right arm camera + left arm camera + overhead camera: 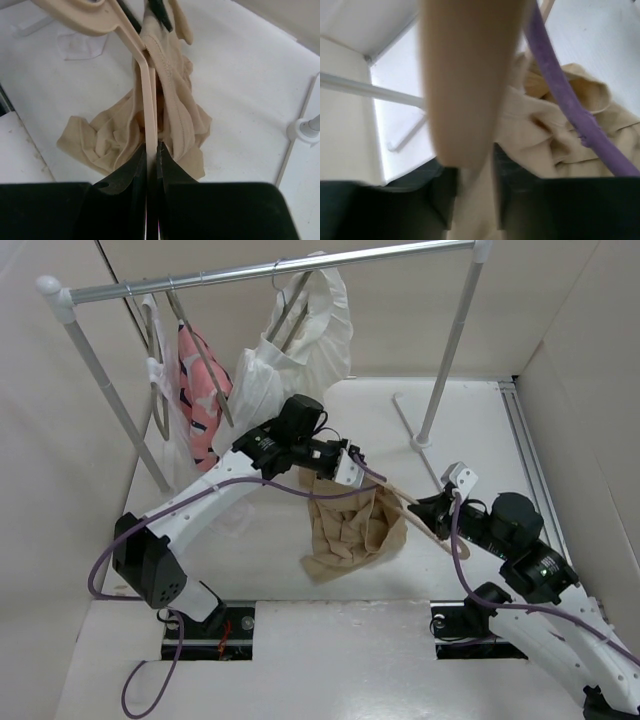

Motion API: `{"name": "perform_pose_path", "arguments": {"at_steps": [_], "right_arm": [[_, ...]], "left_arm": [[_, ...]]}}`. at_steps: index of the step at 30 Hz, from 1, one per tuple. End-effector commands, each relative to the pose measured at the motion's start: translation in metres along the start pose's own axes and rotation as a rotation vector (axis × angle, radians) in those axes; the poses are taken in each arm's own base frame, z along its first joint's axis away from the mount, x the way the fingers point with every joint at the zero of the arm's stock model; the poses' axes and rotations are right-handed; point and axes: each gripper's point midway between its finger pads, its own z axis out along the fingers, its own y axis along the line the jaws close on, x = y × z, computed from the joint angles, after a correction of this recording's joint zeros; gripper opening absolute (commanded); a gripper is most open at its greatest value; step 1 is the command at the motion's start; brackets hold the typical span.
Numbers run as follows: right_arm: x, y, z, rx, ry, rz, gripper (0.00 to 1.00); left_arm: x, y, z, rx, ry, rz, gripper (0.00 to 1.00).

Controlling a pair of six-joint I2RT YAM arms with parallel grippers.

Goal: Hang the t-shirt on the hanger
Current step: Place tshirt on hanger

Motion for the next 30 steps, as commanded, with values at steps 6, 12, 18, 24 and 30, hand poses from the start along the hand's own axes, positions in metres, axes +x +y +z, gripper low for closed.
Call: {"name": "perform_pose_path", "arguments": {"at_steps": [6,12,18,24,30], "right_arm": [[-0.097,-0.001,-0.020,0.018,-0.297,-0.065,0.00],[-0.073,-0.044,-0.023,0.272,-0.172,0.067,0.46],[-0.056,-0.089,-0.052,0.599,-0.052,0.201,1.00],[-0.051,-0.086,-0.057,0.628,-0.009,0.336,1.00],[0.021,-0.050,0.024,0.390,0.049,0.530,0.78]], "left_arm": [[0.009,0.000,0.006,0.035,-0.020,-0.045,0.00],[0.011,0.045,-0.016,-0.208,0.058,-0.229,0.00],[0.024,0.046,-0.039,-0.345,0.132,-0.319,0.00],[0.034,0.048,-0.045,-0.444,0.157,-0.446,0.00],[0.019,0.049,-0.048,-0.486,0.099,-0.540,0.00]]}}
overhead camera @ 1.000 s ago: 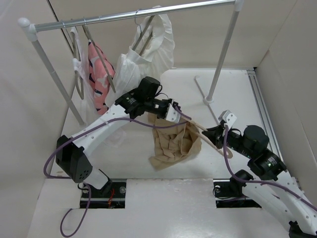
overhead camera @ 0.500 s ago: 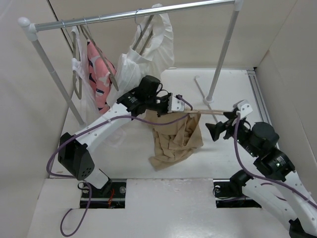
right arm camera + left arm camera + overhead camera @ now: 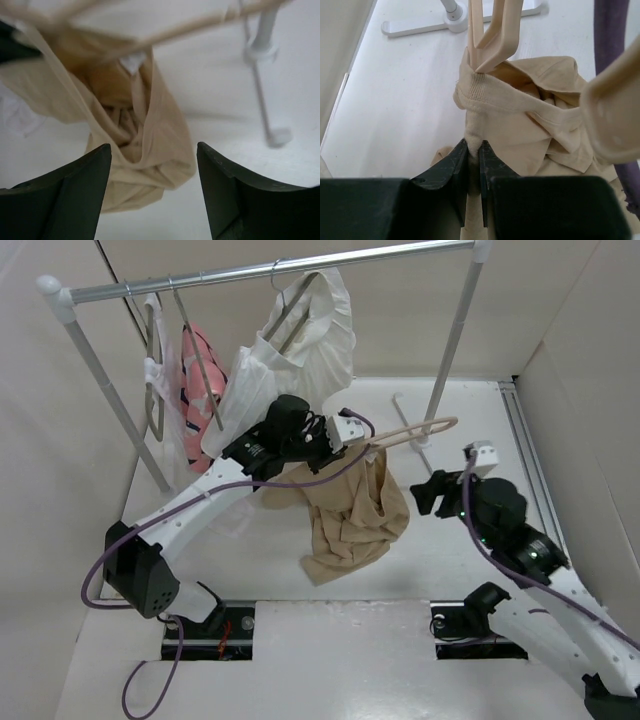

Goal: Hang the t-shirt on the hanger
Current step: Place tshirt on hanger

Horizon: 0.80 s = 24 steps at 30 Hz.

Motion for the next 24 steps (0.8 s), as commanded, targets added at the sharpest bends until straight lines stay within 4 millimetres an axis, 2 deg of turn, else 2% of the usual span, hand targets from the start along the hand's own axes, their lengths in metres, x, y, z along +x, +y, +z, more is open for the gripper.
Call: {"name": "perform_pose_path", "arguments": {"at_steps": [1,2,4,5,6,9,11,12,13,16,20,24], "right_arm": [[0.049,0.030,0.034,-0.139,0.092,0.140,0.73],[0.044,0.035,0.042,-0.159,0.045,0.167,0.69],[0.059,0.030,0.056,-0.126,0.059,0.204,0.67],[0.050,0.035,0.060,-0.142,0.025,0.219,0.67],[0.060,0.034,0.068,-0.131,0.048,0.228,0.67],[0.065,0.039,0.082,-0.132,0.068,0.222,0.73],[0.079,0.040,0.096,-0.122,0.123,0.203,0.76],[0.075,0.045,0.100,-0.137,0.115,0.205,0.76],[0.085,0.045,0.107,-0.136,0.144,0.201,0.76],[0.105,0.048,0.113,-0.122,0.204,0.203,0.74],[0.147,0.030,0.108,-0.036,0.289,0.261,0.70],[0.169,0.028,0.104,-0.021,0.339,0.251,0.63]], "left_arm": [[-0.039,0.009,-0.017,-0.080,-0.125,-0.049,0.00],[-0.040,0.007,-0.017,-0.071,-0.129,-0.061,0.00],[-0.048,0.002,-0.024,-0.058,-0.156,-0.078,0.00],[-0.046,-0.002,-0.021,-0.046,-0.151,-0.078,0.00],[-0.045,-0.004,-0.023,-0.046,-0.151,-0.088,0.00],[-0.048,-0.015,-0.023,-0.020,-0.160,-0.078,0.00],[-0.047,-0.015,-0.023,-0.025,-0.172,-0.073,0.00],[-0.043,-0.017,-0.021,-0.021,-0.163,-0.077,0.00],[-0.045,-0.017,-0.024,-0.025,-0.171,-0.074,0.00],[-0.042,-0.016,-0.023,-0.035,-0.166,-0.085,0.00],[-0.050,-0.016,-0.029,-0.044,-0.191,-0.100,0.00],[-0.052,-0.010,-0.035,-0.057,-0.206,-0.139,0.00]]}}
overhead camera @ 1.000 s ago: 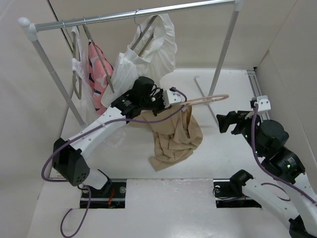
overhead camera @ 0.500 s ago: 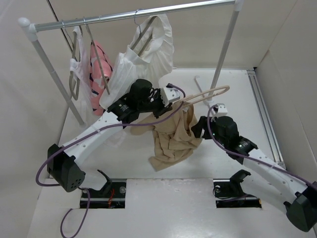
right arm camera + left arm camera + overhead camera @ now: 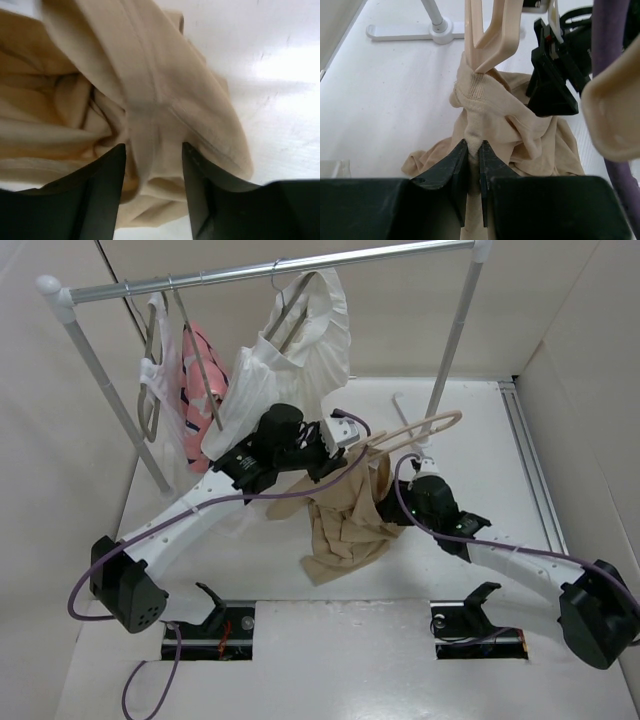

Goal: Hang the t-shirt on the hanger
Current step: Place tshirt on hanger

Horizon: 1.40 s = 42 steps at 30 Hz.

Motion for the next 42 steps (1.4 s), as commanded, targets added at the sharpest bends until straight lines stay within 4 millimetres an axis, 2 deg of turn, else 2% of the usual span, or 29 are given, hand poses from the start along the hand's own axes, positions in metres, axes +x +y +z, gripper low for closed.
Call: {"name": "perform_pose_path", "arguments": {"at_steps": [1,3,4,5,6,8,9,10,12,13,14,15,16,17,20,23,24,25,26,28,32,35,38,40,42], "right_arm": [[0.008,0.002,0.005,-0.005,-0.006,0.037,0.51],[0.020,-0.005,0.010,0.022,0.030,0.043,0.39],[0.026,-0.009,0.012,0.033,0.045,0.042,0.19],[0.027,-0.008,0.011,0.026,0.050,0.042,0.07],[0.027,-0.008,0.011,0.025,0.050,0.042,0.00],[0.029,-0.017,0.008,0.038,0.044,0.051,0.00],[0.020,-0.024,0.006,0.059,0.019,0.067,0.00],[0.013,-0.027,-0.003,0.057,-0.011,0.079,0.00],[0.003,-0.045,-0.015,0.113,-0.052,0.093,0.00],[0.000,-0.068,-0.024,0.186,-0.053,0.107,0.00],[-0.021,-0.068,-0.041,0.177,-0.121,0.089,0.00],[-0.030,-0.076,-0.051,0.209,-0.148,0.081,0.00],[-0.029,-0.088,-0.062,0.261,-0.133,0.071,0.00],[-0.053,-0.095,-0.080,0.285,-0.201,0.042,0.00],[-0.071,-0.107,-0.104,0.348,-0.199,-0.009,0.00],[-0.075,-0.114,-0.114,0.394,-0.137,-0.095,0.00],[-0.084,-0.114,-0.117,0.407,-0.134,-0.120,0.00],[-0.087,-0.114,-0.117,0.410,-0.126,-0.134,0.00],[-0.092,-0.118,-0.119,0.435,-0.120,-0.136,0.00],[-0.095,-0.121,-0.121,0.455,-0.110,-0.150,0.00],[-0.095,-0.129,-0.121,0.478,-0.100,-0.158,0.00],[-0.108,-0.119,-0.132,0.450,-0.153,-0.186,0.00],[-0.132,-0.094,-0.141,0.351,-0.222,-0.273,0.00],[-0.136,-0.073,-0.139,0.235,-0.223,-0.335,0.00],[-0.143,-0.058,-0.134,0.165,-0.210,-0.407,0.00]], "left_arm": [[-0.040,0.006,-0.019,-0.037,-0.141,-0.011,0.00],[-0.039,0.012,-0.020,-0.048,-0.153,-0.041,0.00],[-0.045,0.012,-0.023,-0.053,-0.170,-0.041,0.00],[-0.045,0.012,-0.023,-0.053,-0.170,-0.041,0.00],[-0.041,0.011,-0.022,-0.051,-0.162,-0.035,0.00],[-0.039,0.009,-0.027,-0.051,-0.157,-0.020,0.00],[-0.031,0.012,-0.026,-0.057,-0.137,0.007,0.00],[-0.023,0.010,-0.028,-0.054,-0.120,0.031,0.00],[-0.007,0.001,-0.033,-0.020,-0.074,0.109,0.00],[0.002,0.000,-0.035,-0.003,-0.054,0.209,0.00],[0.026,-0.007,-0.034,0.026,0.007,0.231,0.00],[0.034,-0.008,-0.038,0.026,0.028,0.269,0.00],[0.043,-0.009,-0.040,0.029,0.050,0.296,0.00],[0.056,-0.011,-0.040,0.035,0.079,0.320,0.00],[0.069,-0.012,-0.043,0.050,0.113,0.347,0.00],[0.080,-0.018,-0.043,0.102,0.147,0.388,0.00],[0.078,-0.017,-0.044,0.110,0.155,0.405,0.00],[0.088,-0.023,-0.044,0.155,0.189,0.392,0.00],[0.081,-0.022,-0.048,0.180,0.164,0.409,0.00],[0.088,-0.029,-0.052,0.234,0.172,0.372,0.00],[0.090,-0.031,-0.053,0.265,0.176,0.380,0.00],[0.097,-0.024,-0.052,0.243,0.221,0.377,0.00],[0.105,-0.015,-0.047,0.201,0.264,0.329,0.00],[0.109,-0.005,-0.036,0.151,0.306,0.311,0.00],[0.102,0.002,-0.029,0.117,0.322,0.303,0.00]]}}
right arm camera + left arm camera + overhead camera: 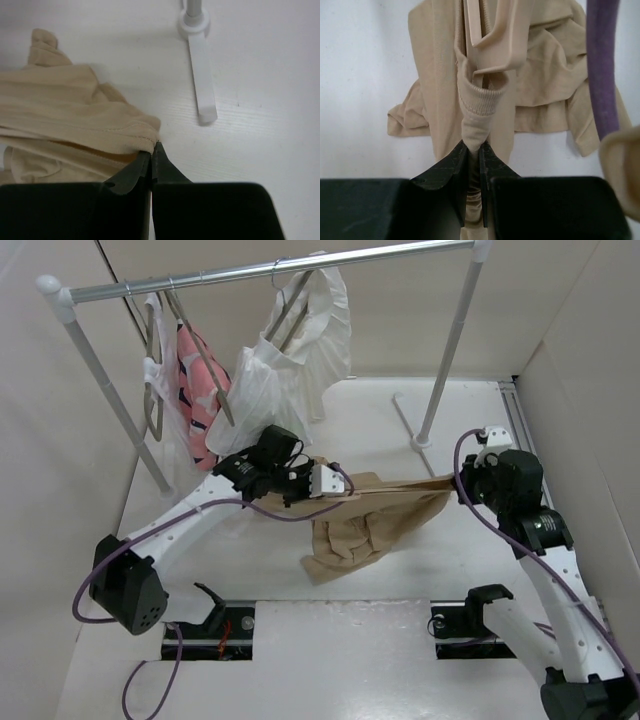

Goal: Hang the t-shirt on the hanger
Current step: Place tshirt on hanger

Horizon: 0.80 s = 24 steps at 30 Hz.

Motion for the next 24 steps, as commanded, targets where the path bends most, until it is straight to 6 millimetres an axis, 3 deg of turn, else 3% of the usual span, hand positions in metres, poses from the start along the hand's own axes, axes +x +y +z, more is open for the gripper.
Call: {"name": "perform_pose_path", "arguments": {"at_steps": [1,4,6,7,8,9,11,13,15,16,17,18,20,21,24], "right_arm": [[-0.038,0.023,-0.009,-0.139,-0.095,-0.158,0.00],[-0.031,0.051,-0.004,-0.263,-0.049,-0.225,0.00],[-0.030,0.087,0.000,-0.417,-0.064,-0.277,0.00],[-0.041,0.107,-0.003,-0.503,-0.118,-0.299,0.00],[-0.031,0.120,-0.003,-0.557,-0.094,-0.311,0.00],[-0.042,0.133,-0.005,-0.601,-0.147,-0.331,0.00],[-0.040,0.160,-0.009,-0.685,-0.157,-0.378,0.00],[-0.036,0.173,-0.009,-0.723,-0.134,-0.415,0.00],[-0.036,0.170,-0.007,-0.705,-0.125,-0.446,0.00],[-0.023,0.163,-0.004,-0.684,-0.059,-0.442,0.00],[-0.021,0.159,-0.003,-0.665,-0.047,-0.469,0.08],[-0.016,0.151,-0.001,-0.644,-0.022,-0.480,0.40],[-0.004,0.140,-0.010,-0.636,0.017,-0.517,0.55],[-0.002,0.137,-0.014,-0.637,0.013,-0.549,0.69],[-0.017,0.139,-0.040,-0.658,-0.083,-0.577,0.79]], "left_arm": [[0.000,0.025,-0.001,-0.083,0.078,-0.064,0.00],[-0.020,0.027,0.000,-0.067,0.038,-0.050,0.00],[-0.035,0.019,0.002,-0.028,-0.001,-0.019,0.00],[-0.044,0.013,0.004,-0.008,-0.010,0.011,0.00],[-0.044,0.013,0.004,-0.008,-0.010,0.011,0.00],[-0.052,0.004,0.008,0.021,-0.026,0.056,0.00],[-0.053,-0.001,0.009,0.037,-0.023,0.069,0.00],[-0.060,-0.006,0.008,0.051,-0.046,0.080,0.00],[-0.064,-0.003,0.006,0.044,-0.052,0.084,0.00],[-0.064,-0.003,0.006,0.044,-0.052,0.084,0.00],[-0.064,-0.003,0.006,0.044,-0.052,0.084,0.00],[-0.064,-0.003,0.006,0.044,-0.052,0.084,0.00],[-0.062,-0.001,0.006,0.035,-0.044,0.094,0.00],[-0.062,-0.001,0.006,0.035,-0.044,0.094,0.00],[-0.062,-0.001,0.006,0.035,-0.044,0.106,0.00]]}}
